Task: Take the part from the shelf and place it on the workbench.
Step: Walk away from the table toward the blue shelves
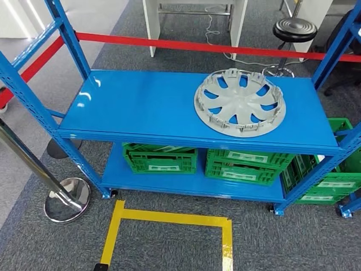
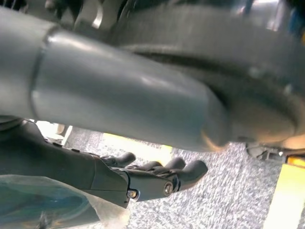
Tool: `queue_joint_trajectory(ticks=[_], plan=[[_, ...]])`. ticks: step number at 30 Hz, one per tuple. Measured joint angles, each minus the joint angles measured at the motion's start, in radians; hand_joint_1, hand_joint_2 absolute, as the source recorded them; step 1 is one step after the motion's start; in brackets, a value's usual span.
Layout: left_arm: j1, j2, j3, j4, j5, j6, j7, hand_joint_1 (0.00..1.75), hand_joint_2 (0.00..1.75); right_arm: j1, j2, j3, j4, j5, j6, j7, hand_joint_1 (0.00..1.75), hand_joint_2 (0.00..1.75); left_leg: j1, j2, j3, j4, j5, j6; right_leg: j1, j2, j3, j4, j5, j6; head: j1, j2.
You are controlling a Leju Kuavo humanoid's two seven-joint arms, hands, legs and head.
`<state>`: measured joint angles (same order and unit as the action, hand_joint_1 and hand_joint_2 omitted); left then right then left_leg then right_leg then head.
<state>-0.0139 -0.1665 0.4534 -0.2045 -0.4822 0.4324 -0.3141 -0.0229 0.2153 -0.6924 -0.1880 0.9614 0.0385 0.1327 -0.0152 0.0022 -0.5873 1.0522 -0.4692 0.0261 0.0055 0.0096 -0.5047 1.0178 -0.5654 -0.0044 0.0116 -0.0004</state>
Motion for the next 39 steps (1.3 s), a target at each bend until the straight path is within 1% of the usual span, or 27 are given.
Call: queue_joint_trajectory(ticks=[3, 4, 5, 7, 8, 9, 10, 11, 12, 13, 14, 15, 17, 19, 21, 23, 24, 25, 26, 28, 29, 30, 33, 35, 36, 38, 39], plan=[[0.001, 0.000, 0.000, 0.000, -0.004, 0.000, 0.002, 0.00, 0.00, -0.003, 0.000, 0.000, 0.000, 0.001, -0.001, 0.013, 0.00, 0.00, 0.001, -0.002, 0.015, -0.030, -0.008, 0.003, -0.001, -0.002, 0.005, -0.005, -0.006, 0.016, -0.001, 0.000], [0.001, 0.000, 0.000, 0.000, -0.005, 0.000, 0.003, 0.00, 0.00, -0.005, 0.000, 0.000, 0.000, 0.001, -0.002, 0.016, 0.00, 0.00, 0.005, -0.002, 0.022, -0.039, -0.008, 0.005, -0.001, -0.003, -0.001, 0.010, -0.016, 0.021, -0.001, 0.000], [0.001, 0.000, 0.000, 0.000, -0.006, -0.001, 0.003, 0.00, 0.00, -0.006, 0.000, 0.000, 0.000, 0.002, -0.002, 0.018, 0.00, 0.00, 0.008, -0.002, 0.030, -0.048, -0.008, 0.007, -0.001, -0.003, -0.021, 0.050, -0.035, 0.027, -0.001, 0.000], [-0.001, -0.002, 0.000, 0.000, -0.009, -0.003, 0.003, 0.00, 0.00, -0.007, 0.000, 0.000, 0.000, 0.002, -0.002, 0.020, 0.00, 0.00, 0.010, -0.001, 0.039, -0.052, -0.014, 0.012, -0.004, -0.002, -0.101, 0.183, -0.086, 0.037, -0.001, 0.000], [-0.002, -0.002, 0.000, 0.000, -0.009, -0.004, 0.003, 0.00, 0.00, -0.007, -0.001, 0.000, 0.000, 0.001, -0.002, 0.020, 0.00, 0.00, 0.010, 0.000, 0.043, -0.052, -0.019, 0.012, -0.006, -0.002, -0.145, 0.246, -0.102, 0.041, -0.001, 0.000], [-0.002, -0.002, 0.000, 0.000, -0.010, -0.005, 0.003, 0.00, 0.00, -0.005, -0.001, 0.000, 0.000, 0.001, -0.002, 0.022, 0.00, 0.00, 0.011, 0.000, 0.050, -0.052, -0.024, 0.012, -0.008, -0.003, -0.175, 0.281, -0.098, 0.044, -0.001, 0.000], [-0.001, -0.002, 0.000, 0.000, -0.010, -0.007, 0.004, 0.00, 0.00, -0.004, -0.002, 0.000, 0.000, 0.001, -0.002, 0.023, 0.00, 0.00, 0.012, -0.001, 0.058, -0.052, -0.031, 0.011, -0.009, -0.003, -0.186, 0.277, -0.072, 0.048, -0.001, 0.000], [-0.001, -0.002, 0.000, 0.000, -0.010, -0.009, 0.004, 0.00, 0.00, -0.003, -0.002, -0.001, 0.000, 0.001, -0.001, 0.024, 0.00, 0.00, 0.015, -0.001, 0.069, -0.051, -0.038, 0.008, -0.012, -0.003, -0.174, 0.230, -0.028, 0.050, -0.001, 0.000], [0.000, -0.003, 0.000, 0.000, -0.011, -0.011, 0.004, 0.00, 0.00, -0.003, -0.002, -0.001, 0.000, 0.001, -0.001, 0.024, 0.00, 0.00, 0.016, -0.002, 0.080, -0.051, -0.047, 0.004, -0.014, -0.005, -0.149, 0.160, 0.022, 0.053, 0.000, 0.000], [0.000, -0.002, 0.000, 0.000, -0.011, -0.013, 0.004, 0.00, 0.00, -0.003, -0.003, -0.001, 0.000, 0.001, -0.001, 0.024, 0.00, 0.00, 0.016, -0.003, 0.088, -0.049, -0.056, -0.002, -0.015, -0.006, -0.121, 0.092, 0.056, 0.055, 0.001, 0.000], [-0.001, -0.002, 0.000, 0.000, -0.011, -0.014, 0.005, 0.00, 0.00, -0.004, -0.003, -0.001, 0.000, 0.001, -0.001, 0.024, 0.00, 0.00, 0.015, -0.004, 0.093, -0.048, -0.064, -0.008, -0.016, -0.006, -0.098, 0.043, 0.076, 0.049, 0.002, 0.000], [-0.002, -0.002, 0.000, 0.000, -0.012, -0.014, 0.005, 0.00, 0.00, -0.005, -0.003, -0.001, 0.000, 0.001, -0.001, 0.025, 0.00, 0.00, 0.013, -0.004, 0.094, -0.047, -0.070, -0.013, -0.015, -0.006, -0.085, 0.020, 0.079, 0.042, 0.002, 0.000], [-0.004, -0.001, 0.000, 0.000, -0.012, -0.014, 0.006, 0.00, 0.00, -0.005, -0.003, -0.001, 0.000, 0.000, 0.000, 0.025, 0.00, 0.00, 0.013, -0.005, 0.097, -0.048, -0.075, -0.021, -0.013, -0.003, -0.077, 0.016, 0.070, 0.022, -0.001, 0.000], [-0.005, -0.001, 0.000, 0.000, -0.012, -0.014, 0.006, 0.00, 0.00, -0.004, -0.003, -0.001, 0.000, 0.000, 0.001, 0.030, 0.00, 0.00, 0.015, -0.005, 0.094, -0.030, -0.090, -0.029, -0.013, -0.004, -0.070, 0.012, 0.066, 0.009, -0.005, 0.000], [-0.006, -0.001, 0.000, 0.000, -0.015, -0.014, 0.006, 0.00, 0.00, -0.004, -0.003, -0.001, 0.000, 0.000, -0.001, 0.044, 0.00, 0.00, 0.017, -0.005, 0.051, 0.063, -0.132, -0.036, -0.015, -0.007, -0.059, 0.009, 0.059, -0.004, -0.009, 0.000], [-0.005, -0.001, 0.000, 0.000, -0.017, -0.014, 0.009, 0.00, 0.00, -0.004, -0.003, -0.001, 0.000, -0.001, -0.002, 0.059, 0.00, 0.00, 0.017, -0.005, -0.032, 0.207, -0.178, -0.039, -0.012, -0.008, -0.046, 0.009, 0.047, -0.012, -0.010, 0.000], [-0.004, -0.001, 0.000, 0.000, -0.018, -0.014, 0.010, 0.00, 0.00, -0.003, -0.003, -0.001, 0.000, -0.001, -0.002, 0.063, 0.00, 0.00, 0.018, -0.005, -0.065, 0.252, -0.180, -0.038, -0.010, -0.007, -0.039, 0.009, 0.040, -0.013, -0.010, 0.000], [-0.002, -0.001, 0.000, 0.000, -0.018, -0.014, 0.011, 0.00, 0.00, -0.002, -0.003, -0.001, 0.000, -0.002, -0.002, 0.066, 0.00, 0.00, 0.018, -0.005, -0.082, 0.261, -0.161, -0.036, -0.009, -0.005, -0.030, 0.009, 0.034, -0.014, -0.010, 0.000], [-0.001, -0.001, 0.000, 0.000, -0.018, -0.014, 0.012, 0.00, 0.00, -0.002, -0.003, -0.001, 0.000, -0.002, -0.002, 0.068, 0.00, 0.00, 0.017, -0.005, -0.079, 0.228, -0.122, -0.032, -0.007, -0.003, -0.019, 0.009, 0.027, -0.013, -0.010, 0.000], [0.000, 0.000, 0.000, 0.000, -0.018, -0.014, 0.012, 0.00, 0.00, -0.001, -0.002, -0.001, 0.000, -0.002, -0.002, 0.069, 0.00, 0.00, 0.013, -0.005, -0.041, 0.102, -0.033, -0.021, -0.005, -0.001, -0.002, 0.008, 0.011, -0.010, -0.009, 0.000], [-0.001, 0.000, 0.000, 0.000, -0.018, -0.014, 0.012, 0.00, 0.00, -0.002, -0.001, -0.001, 0.000, -0.002, -0.002, 0.069, 0.00, 0.00, 0.010, -0.005, -0.020, 0.045, -0.010, -0.017, -0.004, -0.001, 0.002, 0.008, 0.003, -0.006, -0.010, 0.000], [-0.001, 0.000, 0.000, 0.000, -0.018, -0.014, 0.012, 0.00, 0.00, -0.002, 0.000, -0.001, 0.000, -0.003, -0.002, 0.069, 0.00, 0.00, 0.007, -0.005, -0.007, 0.009, -0.001, -0.014, -0.004, -0.001, 0.004, 0.006, -0.002, -0.001, -0.010, 0.000], [-0.002, -0.001, 0.001, 0.000, -0.019, -0.013, 0.012, 0.00, 0.00, -0.005, 0.000, -0.001, 0.000, -0.003, -0.001, 0.070, 0.00, 0.00, 0.005, -0.006, 0.008, -0.019, -0.010, -0.008, -0.006, -0.002, 0.009, -0.003, -0.009, 0.015, -0.011, 0.000], [-0.001, -0.001, 0.001, 0.000, -0.019, -0.011, 0.012, 0.00, 0.00, -0.006, 0.000, -0.001, 0.000, -0.003, 0.000, 0.071, 0.00, 0.00, 0.009, -0.005, 0.024, -0.035, -0.010, 0.001, -0.006, -0.002, -0.004, 0.033, -0.032, 0.024, -0.009, 0.000], [-0.001, -0.002, 0.001, 0.000, -0.019, -0.010, 0.012, 0.00, 0.00, -0.006, 0.000, -0.001, 0.000, -0.002, 0.000, 0.071, 0.00, 0.00, 0.011, -0.004, 0.032, -0.041, -0.011, 0.005, -0.006, -0.001, -0.031, 0.083, -0.054, 0.027, -0.008, 0.000], [-0.002, -0.003, 0.002, 0.000, -0.018, -0.011, 0.012, 0.00, 0.00, -0.005, 0.000, -0.001, 0.000, -0.002, 0.000, 0.072, 0.00, 0.00, 0.012, -0.003, 0.042, -0.042, -0.021, 0.011, -0.007, -0.001, -0.120, 0.223, -0.100, 0.034, -0.007, 0.000], [-0.002, -0.004, 0.002, 0.000, -0.015, -0.012, 0.012, 0.00, 0.00, -0.003, 0.000, -0.002, 0.000, -0.002, 0.000, 0.072, 0.00, 0.00, 0.012, -0.003, 0.048, -0.041, -0.027, 0.011, -0.008, -0.002, -0.160, 0.274, -0.105, 0.037, -0.007, 0.000]])
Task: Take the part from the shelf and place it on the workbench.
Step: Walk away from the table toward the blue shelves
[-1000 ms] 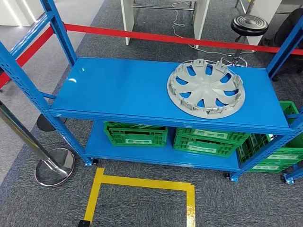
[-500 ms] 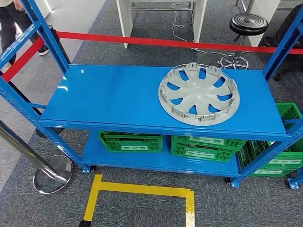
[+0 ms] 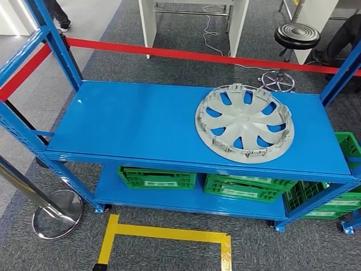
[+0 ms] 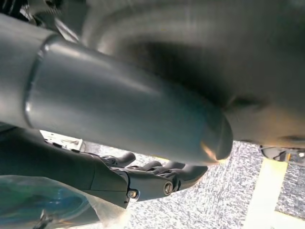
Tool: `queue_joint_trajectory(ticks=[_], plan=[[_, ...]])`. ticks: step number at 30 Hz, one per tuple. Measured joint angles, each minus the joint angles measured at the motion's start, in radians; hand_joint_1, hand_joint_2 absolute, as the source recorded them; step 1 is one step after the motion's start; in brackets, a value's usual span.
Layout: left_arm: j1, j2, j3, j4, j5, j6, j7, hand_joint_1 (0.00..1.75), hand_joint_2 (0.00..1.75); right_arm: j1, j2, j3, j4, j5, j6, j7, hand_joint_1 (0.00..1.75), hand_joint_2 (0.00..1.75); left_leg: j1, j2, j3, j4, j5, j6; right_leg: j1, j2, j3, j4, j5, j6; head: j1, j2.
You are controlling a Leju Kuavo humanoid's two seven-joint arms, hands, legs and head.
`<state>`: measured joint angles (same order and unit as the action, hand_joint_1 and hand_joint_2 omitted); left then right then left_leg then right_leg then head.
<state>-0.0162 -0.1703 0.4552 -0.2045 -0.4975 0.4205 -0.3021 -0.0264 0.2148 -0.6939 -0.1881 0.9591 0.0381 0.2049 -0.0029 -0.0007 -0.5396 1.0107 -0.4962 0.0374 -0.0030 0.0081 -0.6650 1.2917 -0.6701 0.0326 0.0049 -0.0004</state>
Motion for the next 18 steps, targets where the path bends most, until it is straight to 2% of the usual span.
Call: queue_joint_trajectory(ticks=[1, 2, 4, 5, 6, 9, 11, 12, 14, 15, 16, 17, 18], plan=[[0.001, 0.000, 0.000, 0.000, 0.002, -0.001, 0.000, 0.00, 0.00, 0.002, 0.000, 0.000, 0.000, 0.000, 0.000, 0.000, 0.00, 0.00, 0.001, -0.001, 0.008, 0.000, -0.007, -0.001, -0.001, 0.000, -0.024, 0.016, 0.017, 0.003, 0.000, 0.000], [0.002, -0.001, 0.000, 0.000, 0.005, -0.002, 0.000, 0.00, 0.00, 0.003, -0.001, 0.000, 0.000, 0.000, 0.000, 0.000, 0.00, 0.00, 0.003, -0.001, 0.019, 0.000, -0.015, -0.003, -0.003, 0.000, -0.028, -0.009, 0.055, 0.006, 0.000, 0.000], [0.004, -0.001, 0.001, 0.000, 0.006, -0.004, 0.000, 0.00, 0.00, 0.004, -0.001, 0.000, 0.000, 0.000, 0.000, 0.001, 0.00, 0.00, 0.007, -0.003, 0.044, 0.000, -0.036, -0.011, -0.007, -0.002, 0.011, -0.136, 0.153, 0.011, 0.001, 0.000], [0.003, -0.001, 0.001, 0.000, 0.006, -0.004, 0.000, 0.00, 0.00, 0.004, -0.001, 0.000, 0.000, 0.000, 0.000, 0.001, 0.00, 0.00, 0.006, -0.004, 0.053, 0.002, -0.047, -0.017, -0.008, -0.002, 0.036, -0.193, 0.181, 0.009, 0.002, 0.000], [0.002, -0.001, 0.002, 0.000, 0.006, -0.004, 0.000, 0.00, 0.00, 0.004, -0.002, 0.000, 0.000, 0.000, 0.000, 0.001, 0.00, 0.00, 0.005, -0.005, 0.058, 0.003, -0.055, -0.023, -0.008, -0.002, 0.053, -0.229, 0.193, 0.004, 0.003, 0.000], [-0.003, -0.001, 0.003, 0.000, 0.006, -0.004, 0.000, 0.00, 0.00, 0.004, -0.002, 0.000, 0.000, -0.003, 0.000, 0.001, 0.00, 0.00, 0.005, -0.006, 0.065, -0.001, -0.067, -0.036, -0.004, 0.001, 0.066, -0.243, 0.182, -0.021, 0.000, 0.000], [-0.005, -0.001, 0.004, 0.000, 0.006, -0.004, -0.001, 0.00, 0.00, 0.005, -0.001, 0.000, 0.000, -0.005, 0.000, 0.002, 0.00, 0.00, 0.007, -0.006, 0.057, 0.028, -0.086, -0.045, -0.006, -0.001, 0.073, -0.247, 0.176, -0.035, -0.003, 0.000], [-0.005, -0.002, 0.005, 0.000, 0.006, -0.004, -0.001, 0.00, 0.00, 0.005, -0.001, 0.000, 0.000, -0.006, 0.000, 0.002, 0.00, 0.00, 0.008, -0.005, 0.037, 0.072, -0.107, -0.048, -0.007, -0.002, 0.079, -0.248, 0.172, -0.042, -0.004, 0.000], [-0.005, -0.002, 0.005, 0.000, 0.006, -0.004, -0.002, 0.00, 0.00, 0.005, -0.001, 0.000, 0.000, -0.006, 0.000, 0.002, 0.00, 0.00, 0.008, -0.005, -0.041, 0.211, -0.156, -0.052, -0.005, -0.004, 0.090, -0.248, 0.161, -0.050, -0.005, 0.000], [-0.004, -0.002, 0.005, 0.000, 0.006, -0.004, -0.002, 0.00, 0.00, 0.005, -0.002, 0.000, 0.000, -0.007, 0.000, 0.002, 0.00, 0.00, 0.008, -0.005, -0.080, 0.270, -0.167, -0.053, -0.003, -0.004, 0.097, -0.248, 0.155, -0.052, -0.005, 0.000], [-0.002, -0.002, 0.006, 0.000, 0.006, -0.004, -0.002, 0.00, 0.00, 0.006, -0.002, 0.000, 0.000, -0.007, 0.000, 0.002, 0.00, 0.00, 0.008, -0.005, -0.107, 0.301, -0.160, -0.051, -0.001, -0.002, 0.105, -0.248, 0.148, -0.053, -0.005, 0.000], [-0.001, -0.002, 0.006, 0.000, 0.006, -0.004, -0.002, 0.00, 0.00, 0.007, -0.002, 0.000, 0.000, -0.007, 0.000, 0.002, 0.00, 0.00, 0.007, -0.005, -0.116, 0.291, -0.131, -0.047, 0.000, -0.001, 0.116, -0.248, 0.141, -0.053, -0.005, 0.000], [0.000, -0.002, 0.006, 0.000, 0.006, -0.004, -0.002, 0.00, 0.00, 0.007, -0.001, 0.000, 0.000, -0.007, 0.000, 0.002, 0.00, 0.00, 0.006, -0.005, -0.109, 0.247, -0.086, -0.042, 0.002, 0.001, 0.127, -0.248, 0.133, -0.053, -0.005, 0.000]])
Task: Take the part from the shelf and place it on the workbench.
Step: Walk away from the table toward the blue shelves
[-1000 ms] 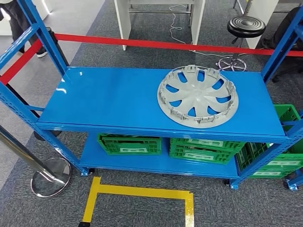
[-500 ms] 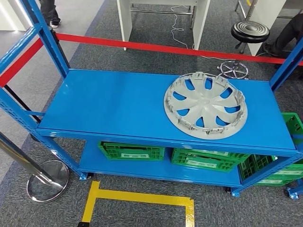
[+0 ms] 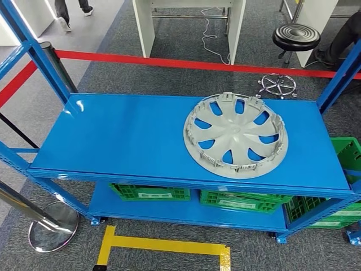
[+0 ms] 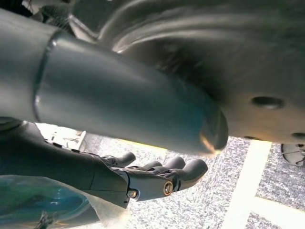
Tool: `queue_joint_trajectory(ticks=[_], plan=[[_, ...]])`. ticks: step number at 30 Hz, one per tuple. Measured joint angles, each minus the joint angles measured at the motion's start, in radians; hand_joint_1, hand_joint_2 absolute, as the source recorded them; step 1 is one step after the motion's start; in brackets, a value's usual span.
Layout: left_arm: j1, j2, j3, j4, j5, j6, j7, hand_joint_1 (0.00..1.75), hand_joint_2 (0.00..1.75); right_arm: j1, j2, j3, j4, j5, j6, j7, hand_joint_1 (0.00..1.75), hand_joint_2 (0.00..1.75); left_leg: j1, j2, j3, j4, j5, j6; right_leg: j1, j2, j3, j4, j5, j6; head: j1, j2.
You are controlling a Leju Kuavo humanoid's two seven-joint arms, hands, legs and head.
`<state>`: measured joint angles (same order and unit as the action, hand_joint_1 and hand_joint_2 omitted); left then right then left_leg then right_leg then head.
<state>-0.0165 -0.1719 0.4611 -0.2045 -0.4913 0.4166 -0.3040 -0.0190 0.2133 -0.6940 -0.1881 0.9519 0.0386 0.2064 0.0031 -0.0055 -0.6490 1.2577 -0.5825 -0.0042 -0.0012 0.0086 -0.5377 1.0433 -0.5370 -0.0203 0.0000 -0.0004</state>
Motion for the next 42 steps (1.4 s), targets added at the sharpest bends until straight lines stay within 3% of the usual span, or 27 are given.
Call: queue_joint_trajectory(ticks=[2, 3, 7, 13, 14, 15, 16, 17, 18, 19, 20, 22, 25, 29, 32, 35, 37, 38, 41, 42], plan=[[0.000, 0.000, 0.000, 0.000, 0.000, 0.000, 0.000, 0.00, 0.00, 0.000, 0.001, 0.000, 0.000, 0.000, 0.000, 0.000, 0.00, 0.00, -0.007, 0.000, 0.032, -0.119, 0.086, 0.014, 0.002, 0.001, 0.017, -0.002, -0.016, 0.004, 0.001, 0.000], [-0.001, 0.000, 0.000, 0.000, 0.000, 0.000, 0.000, 0.00, 0.00, -0.001, 0.001, 0.000, 0.001, 0.000, 0.000, 0.000, 0.00, 0.00, -0.011, 0.001, 0.048, -0.167, 0.104, 0.019, 0.002, 0.001, 0.020, -0.004, -0.022, 0.008, 0.002, 0.000], [-0.001, 0.000, 0.001, 0.000, 0.000, -0.001, 0.000, 0.00, 0.00, -0.002, 0.002, 0.000, 0.002, -0.002, 0.000, 0.000, 0.00, 0.00, -0.019, 0.000, 0.069, -0.214, 0.099, 0.025, -0.001, -0.001, 0.023, -0.019, -0.026, 0.027, 0.001, 0.000], [0.001, 0.001, 0.001, 0.000, 0.000, -0.002, 0.000, 0.00, 0.00, -0.003, 0.002, 0.000, 0.001, -0.003, 0.000, 0.000, 0.00, 0.00, -0.017, -0.001, 0.073, -0.224, 0.101, 0.028, 0.000, -0.001, 0.031, -0.022, -0.028, 0.031, 0.001, 0.000], [0.000, 0.000, 0.001, 0.000, 0.000, -0.002, -0.001, 0.00, 0.00, -0.004, 0.002, -0.001, 0.001, -0.004, 0.001, -0.002, 0.00, 0.00, -0.014, 0.000, 0.080, -0.230, 0.101, 0.031, 0.000, -0.001, 0.016, 0.012, -0.046, 0.036, 0.002, 0.000], [-0.001, -0.002, 0.004, 0.000, 0.000, 0.000, 0.001, 0.00, 0.00, -0.004, 0.001, -0.002, 0.001, -0.009, 0.002, -0.007, 0.00, 0.00, -0.011, 0.001, 0.090, -0.236, 0.097, 0.035, 0.000, -0.001, -0.034, 0.089, -0.065, 0.042, 0.003, 0.000], [-0.002, -0.004, 0.006, 0.000, 0.000, 0.001, 0.004, 0.00, 0.00, -0.004, 0.001, -0.004, 0.001, -0.015, 0.003, -0.013, 0.00, 0.44, -0.008, 0.002, 0.103, -0.241, 0.091, 0.038, -0.001, -0.001, -0.081, 0.150, -0.071, 0.049, 0.004, 0.000], [-0.002, -0.006, 0.008, 0.000, 0.000, 0.003, 0.006, 0.00, 0.44, -0.003, 0.000, -0.006, 0.001, -0.021, 0.004, -0.018, 0.00, 0.87, -0.006, 0.002, 0.117, -0.243, 0.083, 0.039, -0.003, -0.001, -0.120, 0.188, -0.059, 0.056, 0.005, 0.000], [-0.002, -0.007, 0.011, 0.000, 0.001, 0.004, 0.009, 0.00, 0.87, -0.002, -0.001, -0.009, 0.001, -0.025, 0.004, -0.023, 0.00, 1.31, -0.004, 0.001, 0.129, -0.243, 0.072, 0.037, -0.006, -0.001, -0.131, 0.169, -0.019, 0.060, 0.005, 0.000], [-0.002, -0.007, 0.013, 0.000, 0.004, 0.000, 0.012, 0.00, 1.31, -0.003, -0.001, -0.012, 0.000, -0.026, 0.004, -0.024, 0.00, 1.75, -0.005, 0.000, 0.136, -0.241, 0.064, 0.032, -0.007, -0.002, -0.103, 0.102, 0.018, 0.062, 0.005, 0.000], [-0.003, -0.007, 0.015, 0.000, 0.007, -0.007, 0.015, 0.00, 1.75, -0.004, -0.002, -0.015, 0.000, -0.026, 0.004, -0.026, 0.00, 1.75, -0.006, -0.001, 0.140, -0.237, 0.055, 0.028, -0.009, -0.001, -0.078, 0.047, 0.043, 0.059, 0.007, 0.000], [-0.005, -0.006, 0.019, 0.000, 0.016, -0.027, 0.025, 0.00, 1.75, -0.006, -0.002, -0.019, 0.000, -0.024, 0.000, -0.022, 0.00, 1.75, -0.012, -0.001, 0.139, -0.230, 0.046, 0.034, -0.011, 0.001, -0.056, 0.006, 0.050, 0.049, 0.004, 0.000], [-0.006, -0.004, 0.027, 0.000, 0.031, -0.073, 0.056, 0.00, 1.75, -0.006, -0.003, -0.022, -0.001, -0.012, -0.014, 0.002, 0.00, 1.75, -0.014, -0.001, 0.141, -0.234, 0.049, 0.050, -0.009, 0.004, -0.054, 0.002, 0.050, 0.039, -0.006, 0.000], [-0.006, -0.004, 0.040, 0.000, 0.039, -0.118, 0.096, 0.00, 1.75, -0.010, -0.006, -0.024, -0.005, 0.000, -0.024, 0.024, 0.00, 1.75, -0.014, -0.001, 0.147, -0.244, 0.048, 0.048, -0.006, 0.004, -0.052, 0.002, 0.045, 0.029, -0.005, 0.000], [-0.005, -0.004, 0.044, 0.000, 0.039, -0.126, 0.096, 0.00, 1.75, -0.013, -0.009, -0.025, -0.010, 0.000, -0.024, 0.027, 0.00, 1.75, -0.012, -0.001, 0.148, -0.246, 0.048, 0.041, -0.004, 0.004, -0.051, 0.002, 0.043, 0.026, -0.005, 0.000], [-0.005, -0.003, 0.044, 0.000, 0.039, -0.127, 0.095, 0.00, 1.75, -0.014, -0.012, -0.026, -0.014, 0.000, -0.025, 0.027, 0.00, 1.75, -0.008, -0.001, 0.148, -0.248, 0.048, 0.018, -0.001, 0.004, -0.051, 0.002, 0.043, 0.026, -0.005, 0.000], [-0.005, -0.003, 0.045, 0.000, 0.039, -0.127, 0.095, 0.00, 1.75, -0.014, -0.015, -0.027, -0.016, 0.000, -0.025, 0.027, 0.00, 1.75, -0.006, -0.001, 0.149, -0.248, 0.048, 0.011, 0.000, 0.004, -0.050, 0.003, 0.043, 0.026, -0.005, 0.000], [-0.005, -0.003, 0.045, 0.000, 0.039, -0.127, 0.095, 0.00, 1.31, -0.014, -0.015, -0.027, -0.017, 0.000, -0.025, 0.027, 0.00, 1.75, -0.006, -0.001, 0.149, -0.248, 0.047, 0.011, 0.000, 0.004, -0.050, 0.002, 0.043, 0.026, -0.005, 0.000], [-0.005, -0.003, 0.045, 0.000, 0.035, -0.126, 0.095, 0.00, 0.00, -0.014, -0.017, -0.029, -0.019, -0.003, -0.025, 0.025, 0.00, 0.44, -0.007, -0.001, 0.149, -0.248, 0.047, 0.010, 0.000, 0.004, -0.048, 0.001, 0.043, 0.026, -0.005, 0.000], [-0.005, -0.003, 0.045, 0.000, 0.031, -0.124, 0.095, 0.00, 0.00, -0.013, -0.018, -0.029, -0.019, -0.005, -0.024, 0.022, 0.00, 0.00, -0.007, -0.001, 0.149, -0.248, 0.047, 0.010, -0.001, 0.004, -0.047, 0.001, 0.043, 0.026, -0.004, 0.000]])
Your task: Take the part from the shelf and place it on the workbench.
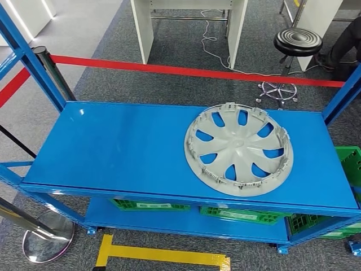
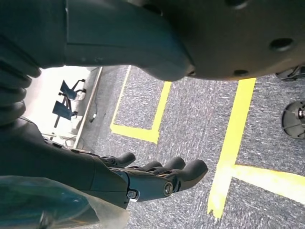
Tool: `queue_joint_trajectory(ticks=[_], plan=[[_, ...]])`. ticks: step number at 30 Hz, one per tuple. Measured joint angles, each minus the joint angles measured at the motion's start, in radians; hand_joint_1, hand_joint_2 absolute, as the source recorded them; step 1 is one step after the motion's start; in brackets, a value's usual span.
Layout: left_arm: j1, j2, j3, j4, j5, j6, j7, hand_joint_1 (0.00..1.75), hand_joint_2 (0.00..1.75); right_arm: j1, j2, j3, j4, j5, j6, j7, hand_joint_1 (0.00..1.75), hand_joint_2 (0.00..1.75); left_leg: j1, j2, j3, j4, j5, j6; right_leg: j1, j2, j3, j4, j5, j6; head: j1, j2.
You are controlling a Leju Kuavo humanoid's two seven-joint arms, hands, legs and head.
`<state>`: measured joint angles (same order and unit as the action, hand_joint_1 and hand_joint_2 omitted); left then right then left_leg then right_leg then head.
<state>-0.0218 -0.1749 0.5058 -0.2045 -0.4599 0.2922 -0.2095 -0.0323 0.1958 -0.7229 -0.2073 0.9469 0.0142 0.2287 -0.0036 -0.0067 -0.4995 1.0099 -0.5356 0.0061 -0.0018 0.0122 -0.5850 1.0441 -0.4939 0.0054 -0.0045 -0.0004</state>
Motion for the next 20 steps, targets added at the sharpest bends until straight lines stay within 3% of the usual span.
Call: queue_joint_trajectory(ticks=[13, 20], plan=[[0.000, 0.002, -0.001, 0.000, -0.038, 0.030, 0.006, 0.00, 0.00, 0.003, 0.005, 0.000, 0.008, -0.014, 0.022, -0.016, 0.00, 0.00, -0.002, 0.000, 0.001, 0.000, -0.002, 0.002, -0.002, -0.001, 0.003, -0.004, 0.000, 0.000, 0.000, 0.000], [0.000, 0.006, -0.002, 0.000, -0.037, -0.032, 0.023, 0.00, 0.00, 0.003, 0.006, 0.000, 0.013, -0.002, 0.037, -0.026, 0.00, 0.00, -0.002, 0.000, 0.001, 0.000, -0.003, 0.002, -0.002, -0.001, 0.003, -0.005, 0.000, 0.000, 0.000, 0.000]])
